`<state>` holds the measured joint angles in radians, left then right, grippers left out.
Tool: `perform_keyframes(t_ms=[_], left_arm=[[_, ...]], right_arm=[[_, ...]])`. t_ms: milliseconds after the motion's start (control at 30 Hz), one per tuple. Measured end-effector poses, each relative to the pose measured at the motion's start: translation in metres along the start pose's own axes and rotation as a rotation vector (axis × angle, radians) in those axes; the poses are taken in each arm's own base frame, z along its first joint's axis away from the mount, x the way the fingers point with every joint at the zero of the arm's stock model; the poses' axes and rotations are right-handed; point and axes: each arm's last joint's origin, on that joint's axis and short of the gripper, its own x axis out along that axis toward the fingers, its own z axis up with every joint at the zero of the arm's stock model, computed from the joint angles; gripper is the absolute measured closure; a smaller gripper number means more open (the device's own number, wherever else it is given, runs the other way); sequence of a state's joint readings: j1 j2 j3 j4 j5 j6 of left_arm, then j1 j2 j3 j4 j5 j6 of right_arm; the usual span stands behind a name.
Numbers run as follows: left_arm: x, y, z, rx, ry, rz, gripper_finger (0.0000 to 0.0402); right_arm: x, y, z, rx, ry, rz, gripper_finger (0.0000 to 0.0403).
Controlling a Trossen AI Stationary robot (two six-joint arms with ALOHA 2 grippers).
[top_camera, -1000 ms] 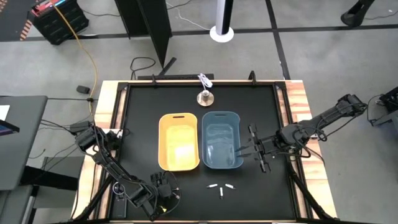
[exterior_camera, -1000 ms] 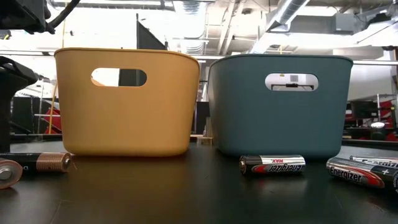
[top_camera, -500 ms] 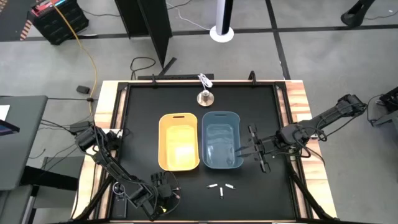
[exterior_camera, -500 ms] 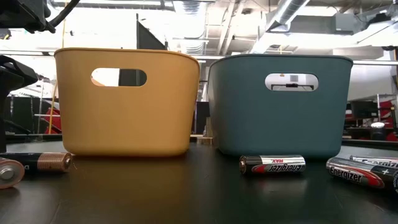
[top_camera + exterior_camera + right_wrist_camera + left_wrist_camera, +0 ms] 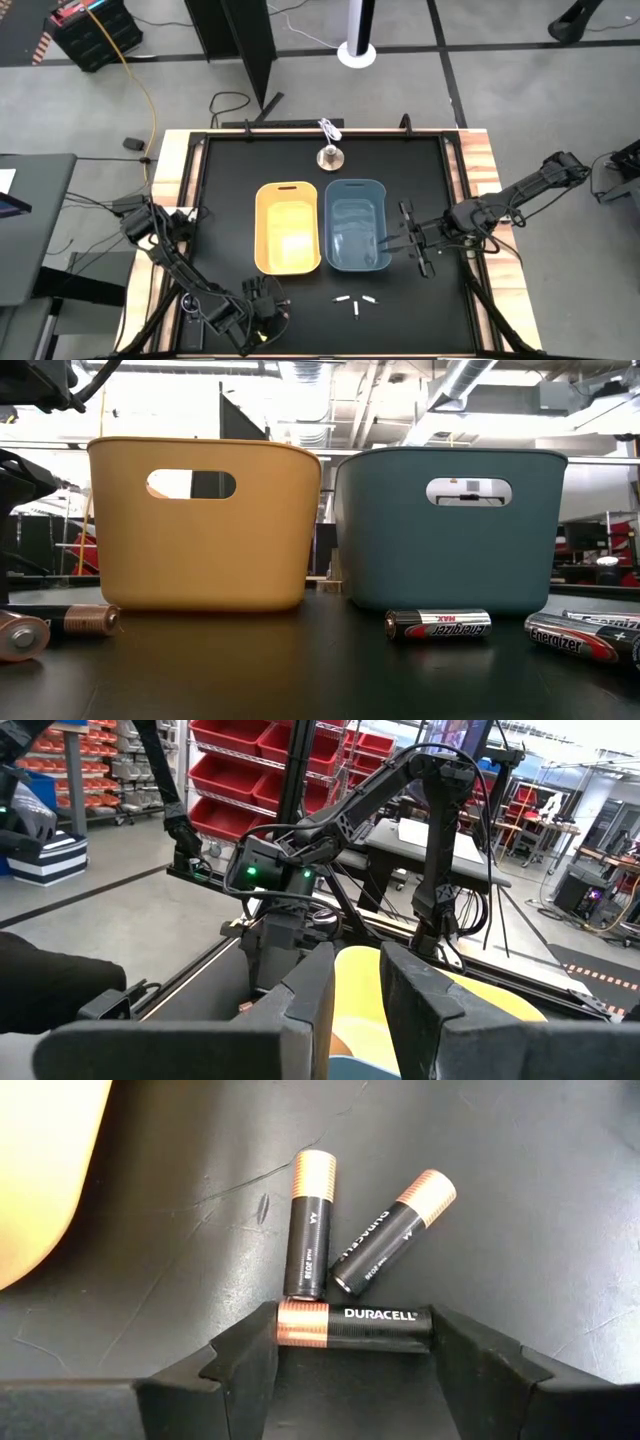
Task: Sort batteries
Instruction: Put the left black battery into the orange bin
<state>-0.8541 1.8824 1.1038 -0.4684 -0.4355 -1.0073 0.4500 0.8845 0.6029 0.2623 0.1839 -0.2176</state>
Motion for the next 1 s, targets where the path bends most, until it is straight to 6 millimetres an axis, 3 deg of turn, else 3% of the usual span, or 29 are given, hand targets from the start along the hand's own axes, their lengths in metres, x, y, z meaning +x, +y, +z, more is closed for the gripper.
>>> perform_keyframes(t_ms=[333,600,800,1000], left_arm=[[-0.003,0.0,-0.003,-0.011,0.013,0.002,0.0175],[-0.023,0.006,0.001,-0.025,0.05,-0.016,0.0175],[-0.055,0.012,0.015,-0.02,0.007,-0.095,0.0175],[-0.113,0.03,0.038,-0.006,-0.121,-0.238,0.0175]], right_arm=[[0.0,0.0,0.0,0.0,0.0,0.0,0.03],[0.0,0.0,0.0,0.001,0.0,0.0,0.03],[0.0,0.0,0.0,0.001,0.0,0.001,0.03],[0.0,0.0,-0.001,0.0,0.007,0.002,0.03]])
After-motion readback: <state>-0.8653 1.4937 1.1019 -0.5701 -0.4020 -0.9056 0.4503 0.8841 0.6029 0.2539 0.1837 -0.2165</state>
